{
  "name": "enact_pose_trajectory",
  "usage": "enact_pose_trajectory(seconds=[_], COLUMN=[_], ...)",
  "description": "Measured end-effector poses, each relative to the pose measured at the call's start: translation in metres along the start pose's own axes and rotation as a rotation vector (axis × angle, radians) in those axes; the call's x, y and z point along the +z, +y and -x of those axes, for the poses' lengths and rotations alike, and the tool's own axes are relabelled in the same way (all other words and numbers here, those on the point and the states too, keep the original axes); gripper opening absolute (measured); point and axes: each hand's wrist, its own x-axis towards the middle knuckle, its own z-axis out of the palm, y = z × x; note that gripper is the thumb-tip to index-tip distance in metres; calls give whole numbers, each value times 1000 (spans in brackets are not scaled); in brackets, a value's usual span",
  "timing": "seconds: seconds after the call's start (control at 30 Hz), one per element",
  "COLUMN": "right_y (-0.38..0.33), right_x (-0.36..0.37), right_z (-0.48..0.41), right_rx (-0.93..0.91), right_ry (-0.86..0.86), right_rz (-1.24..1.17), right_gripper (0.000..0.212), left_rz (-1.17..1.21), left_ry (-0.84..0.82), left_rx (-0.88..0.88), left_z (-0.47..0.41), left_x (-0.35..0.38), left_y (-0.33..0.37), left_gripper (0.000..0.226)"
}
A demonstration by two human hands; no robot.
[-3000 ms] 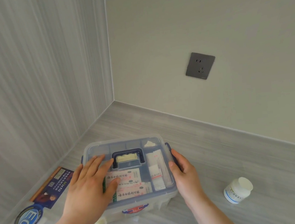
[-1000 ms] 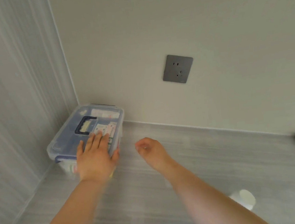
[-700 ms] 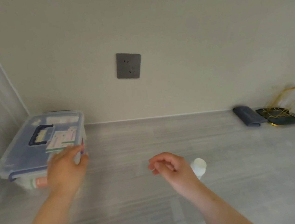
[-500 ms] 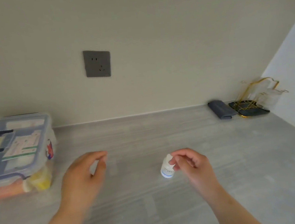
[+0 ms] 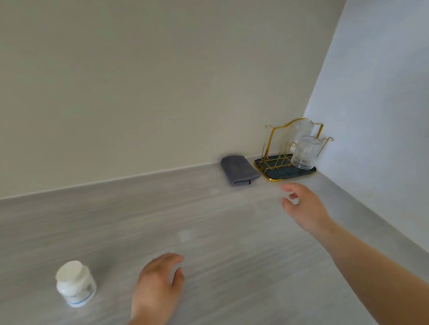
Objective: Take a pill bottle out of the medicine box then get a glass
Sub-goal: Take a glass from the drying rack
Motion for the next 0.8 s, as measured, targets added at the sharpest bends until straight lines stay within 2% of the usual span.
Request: enact_pose_trajectory(seconds=[0.17,0.27,0.37,0.6,0.7,0.8], right_y=[71,100,121,147,158,166], right_x=[-42,-52,-59,-59,-44,-38], right_z=[-70,-102,-140,-241,-268,-283], right_rx=[100,150,132,211,249,263], right_ry=[-39,-29,-38,8,-20,-18], right_rz=[175,197,233,-35,-136,-148], right_gripper=[59,69,68,75,85,90], left_rz=[-75,-150,-172,-246,-353,-402], left_ry=[30,-34,-93,-173,-156,-149], left_rx=[-62,-1,77,178,230,233], left_z=[-49,-93,-135,-198,-208,-207], left_x=[50,87,130,208,215,214], left_y=[17,39,63,87,88,92], left_gripper=[32,36,39,47,41,47])
